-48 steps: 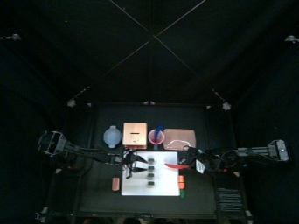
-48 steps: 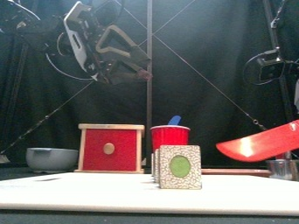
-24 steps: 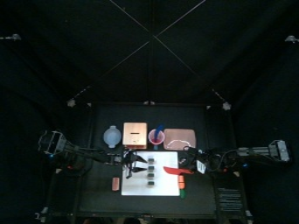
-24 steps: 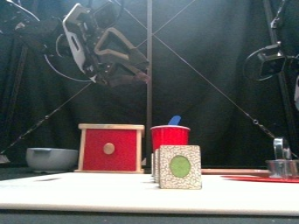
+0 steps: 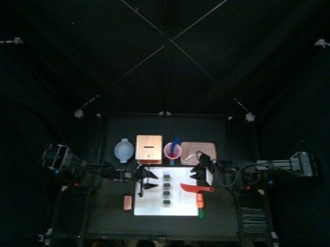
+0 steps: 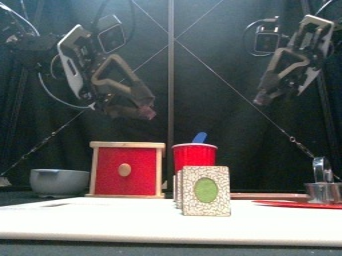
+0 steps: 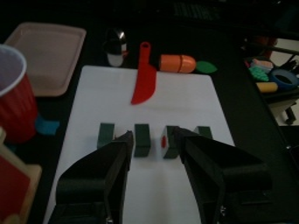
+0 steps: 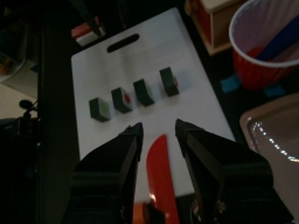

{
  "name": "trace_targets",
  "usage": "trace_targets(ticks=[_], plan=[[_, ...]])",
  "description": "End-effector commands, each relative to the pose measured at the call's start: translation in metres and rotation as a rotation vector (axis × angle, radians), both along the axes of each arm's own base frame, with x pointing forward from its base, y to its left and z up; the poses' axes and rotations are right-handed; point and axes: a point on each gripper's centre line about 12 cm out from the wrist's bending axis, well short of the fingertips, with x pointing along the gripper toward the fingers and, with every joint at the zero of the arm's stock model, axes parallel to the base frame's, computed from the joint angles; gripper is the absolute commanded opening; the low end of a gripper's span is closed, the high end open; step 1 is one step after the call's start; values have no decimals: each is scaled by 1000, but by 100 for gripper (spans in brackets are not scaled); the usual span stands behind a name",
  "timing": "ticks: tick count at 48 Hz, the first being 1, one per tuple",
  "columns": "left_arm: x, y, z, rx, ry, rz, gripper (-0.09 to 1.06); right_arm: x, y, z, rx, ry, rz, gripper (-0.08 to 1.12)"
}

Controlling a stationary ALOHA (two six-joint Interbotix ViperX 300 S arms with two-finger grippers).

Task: Place sushi on board then cut the sushi with the knife then place the pieces on the plate
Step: Place the 4 sushi pieces on the plate

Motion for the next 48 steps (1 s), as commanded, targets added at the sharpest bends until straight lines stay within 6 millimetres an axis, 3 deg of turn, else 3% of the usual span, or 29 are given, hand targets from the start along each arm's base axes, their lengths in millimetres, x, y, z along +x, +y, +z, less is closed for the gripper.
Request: trace_targets(ticks=[1, 14, 28, 38, 48], plan=[[-5, 3, 7, -31, -23, 34, 80, 23, -1, 3, -30, -12, 6, 75], [-24, 9, -8, -51, 23, 69, 80, 71, -1, -20, -99, 38, 41, 78], [-26, 12, -11, -38, 31, 72, 80, 120, -3, -51, -147, 118, 74, 85], [-27, 13, -12, -37, 35, 73, 80, 142, -5, -64, -171, 152, 93, 86], [-28, 13, -14, -37, 44, 72, 80, 150, -5, -70, -175, 203, 110, 86]])
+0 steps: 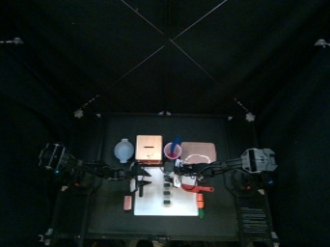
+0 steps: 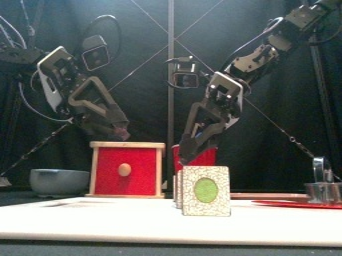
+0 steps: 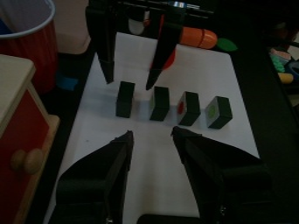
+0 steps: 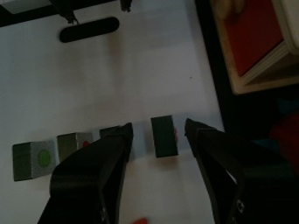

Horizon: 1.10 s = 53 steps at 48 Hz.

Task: Place sushi on board then cut the sushi with the knife then place the pieces on the plate
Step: Place the 4 sushi pieces on the plate

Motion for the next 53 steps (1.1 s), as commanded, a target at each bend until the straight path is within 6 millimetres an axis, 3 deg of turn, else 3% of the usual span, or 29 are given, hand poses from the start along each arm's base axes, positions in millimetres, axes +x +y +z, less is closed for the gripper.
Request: trace_targets(ticks=[1, 28, 36, 44, 53], plan=[[3, 1, 6, 1, -23, 1, 80, 7, -1, 14, -5, -23, 5, 86], [1, 1, 2, 5, -8, -2, 80, 16, -9, -14, 2, 58, -13, 84], [0, 1, 1, 5, -6, 0, 80, 15, -9, -19, 5, 87, -11, 74], [0, 1, 1, 5, -6, 0, 80, 10, -7, -5, 9, 76, -10, 56], [0, 1, 1, 3, -6, 2, 80, -8, -14, 23, 8, 52, -25, 58]])
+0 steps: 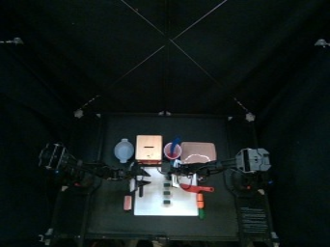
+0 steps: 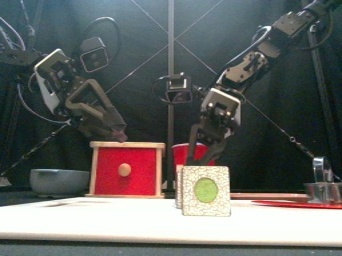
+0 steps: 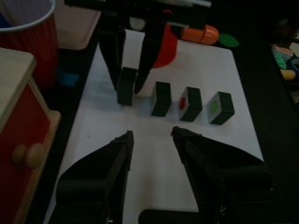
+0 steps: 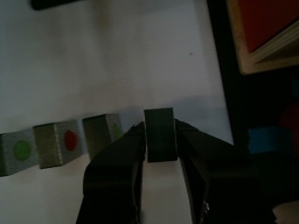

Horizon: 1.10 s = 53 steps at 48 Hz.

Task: Place sushi on board then cut the sushi with the knife then place the pieces on the plate
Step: Place the 4 sushi pieces on the plate

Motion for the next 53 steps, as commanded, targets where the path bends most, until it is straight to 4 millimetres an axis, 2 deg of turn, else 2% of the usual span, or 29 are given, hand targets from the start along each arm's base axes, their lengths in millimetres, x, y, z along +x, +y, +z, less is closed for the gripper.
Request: trace_targets(ticks=[1, 12, 20, 25, 33, 41, 48, 53], plan=[[3, 1, 5, -1, -18, 4, 80, -11, -10, 39, -5, -72, -26, 58], [4, 1, 6, 0, -23, 3, 80, -56, -32, 69, -16, -116, -90, 58], [4, 3, 6, 1, -21, 10, 80, -86, -53, 76, -39, -133, -160, 58], [5, 4, 6, 1, -23, 13, 80, -98, -65, 75, -51, -126, -197, 58], [4, 4, 6, 1, -21, 14, 80, -106, -91, 61, -61, -86, -273, 58], [5, 4, 5, -3, -20, 17, 80, -109, -112, 31, -63, 9, -317, 62], [4, 4, 2, -3, -11, 16, 80, -111, -118, 9, -62, 79, -319, 71], [4, 4, 3, -2, -12, 15, 80, -111, -122, 1, -60, 102, -325, 78]])
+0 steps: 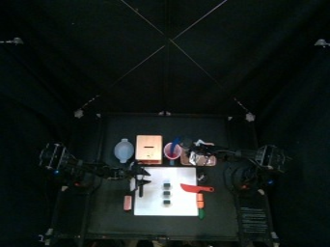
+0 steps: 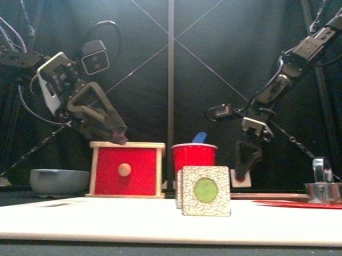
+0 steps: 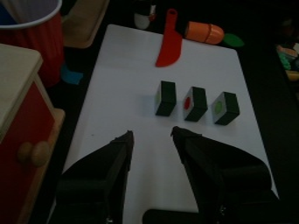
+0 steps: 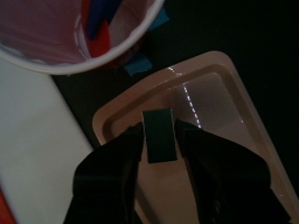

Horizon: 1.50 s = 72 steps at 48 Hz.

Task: Place sushi on board then cut the sushi with the knife then place the pieces on the plate
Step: Place the 4 sushi pieces on the plate

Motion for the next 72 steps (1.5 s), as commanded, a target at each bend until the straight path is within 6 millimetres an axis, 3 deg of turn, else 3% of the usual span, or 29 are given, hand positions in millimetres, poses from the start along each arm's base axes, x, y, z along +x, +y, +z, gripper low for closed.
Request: trace_targets(ticks=[1, 9, 18, 24, 28, 36, 45, 72], plan=[[4, 0, 5, 0, -18, 1, 80, 2, -5, 2, -10, -12, -8, 79], [4, 1, 5, -2, -20, 4, 80, -1, -8, 4, -18, -7, -12, 86], [5, -1, 6, -4, -23, 1, 80, -3, 1, 37, -39, -75, 0, 87], [6, 0, 7, -4, -26, 2, 80, 6, 32, 59, -30, -129, 82, 87], [5, 0, 6, -4, -24, 2, 80, 17, 64, 70, -9, -173, 168, 87], [6, 0, 7, -3, -27, 1, 80, 36, 114, 80, 63, -240, 274, 87], [6, 0, 7, -2, -26, 4, 80, 56, 141, 79, 92, -332, 314, 87], [6, 1, 7, -1, -24, 4, 80, 108, 156, 34, 89, -261, 353, 87]])
